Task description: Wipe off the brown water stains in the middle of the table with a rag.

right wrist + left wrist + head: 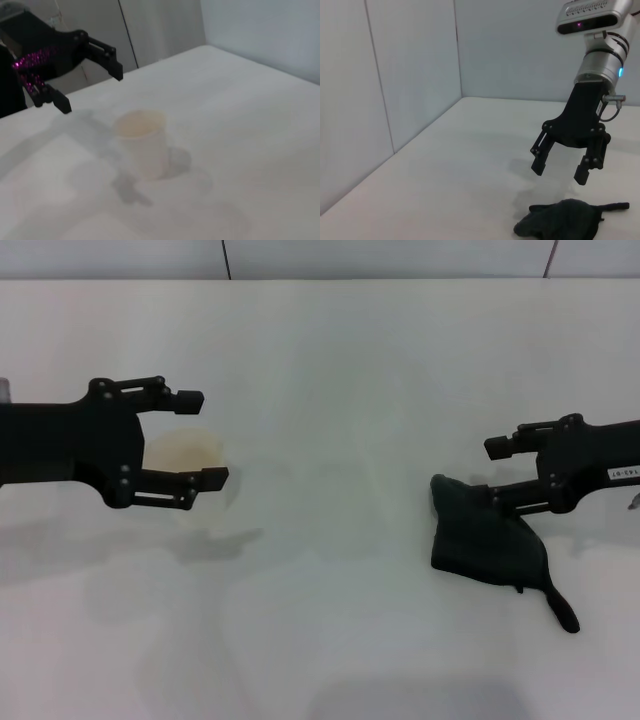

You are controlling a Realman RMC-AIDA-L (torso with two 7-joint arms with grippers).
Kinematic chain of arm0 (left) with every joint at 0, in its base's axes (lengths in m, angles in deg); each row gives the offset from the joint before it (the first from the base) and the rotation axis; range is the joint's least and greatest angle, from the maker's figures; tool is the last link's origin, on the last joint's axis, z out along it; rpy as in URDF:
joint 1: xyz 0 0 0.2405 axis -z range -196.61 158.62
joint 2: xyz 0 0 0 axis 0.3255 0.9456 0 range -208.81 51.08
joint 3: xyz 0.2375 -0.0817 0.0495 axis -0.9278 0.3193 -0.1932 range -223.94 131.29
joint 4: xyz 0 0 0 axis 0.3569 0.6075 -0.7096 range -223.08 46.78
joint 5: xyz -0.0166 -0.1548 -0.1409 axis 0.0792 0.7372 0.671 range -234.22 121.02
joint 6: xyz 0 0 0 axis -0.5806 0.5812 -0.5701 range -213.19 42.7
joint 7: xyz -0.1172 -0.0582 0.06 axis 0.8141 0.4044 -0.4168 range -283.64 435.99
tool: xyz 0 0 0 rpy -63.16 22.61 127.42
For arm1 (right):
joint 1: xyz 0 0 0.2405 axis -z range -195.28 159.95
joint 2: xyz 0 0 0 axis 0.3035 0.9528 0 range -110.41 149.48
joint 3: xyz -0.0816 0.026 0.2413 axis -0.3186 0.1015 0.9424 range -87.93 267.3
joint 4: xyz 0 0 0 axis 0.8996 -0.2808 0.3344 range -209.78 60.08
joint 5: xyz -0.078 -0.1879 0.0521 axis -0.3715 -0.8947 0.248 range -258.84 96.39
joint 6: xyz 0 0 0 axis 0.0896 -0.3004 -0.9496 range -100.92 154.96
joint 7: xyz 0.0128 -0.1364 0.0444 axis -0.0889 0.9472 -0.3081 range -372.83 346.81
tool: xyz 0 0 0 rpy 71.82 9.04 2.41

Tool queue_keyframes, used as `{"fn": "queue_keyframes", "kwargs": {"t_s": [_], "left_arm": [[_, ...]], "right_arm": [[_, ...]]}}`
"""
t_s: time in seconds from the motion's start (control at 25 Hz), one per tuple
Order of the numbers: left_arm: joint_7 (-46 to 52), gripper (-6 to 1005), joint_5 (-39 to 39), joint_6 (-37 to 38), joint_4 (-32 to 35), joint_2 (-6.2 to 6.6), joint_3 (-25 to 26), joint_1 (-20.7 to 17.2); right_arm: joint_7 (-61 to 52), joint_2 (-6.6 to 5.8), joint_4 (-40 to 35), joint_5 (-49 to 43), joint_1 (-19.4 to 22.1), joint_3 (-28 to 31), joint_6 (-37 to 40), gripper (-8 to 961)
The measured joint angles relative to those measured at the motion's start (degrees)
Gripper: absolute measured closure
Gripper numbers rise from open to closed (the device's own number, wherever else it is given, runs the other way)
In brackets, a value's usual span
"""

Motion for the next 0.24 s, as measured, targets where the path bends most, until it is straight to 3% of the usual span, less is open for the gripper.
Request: {"fn": "queue_keyframes", "kwargs": {"t_s": [0.24], "left_arm": [[0.04, 119, -0.12, 0.1, -0.33, 0.16, -0.21, 0.09]], "right_arm": [[-0.23, 0.05, -0.09, -0.37, -0.06, 0.06, 0.01, 201]]}}
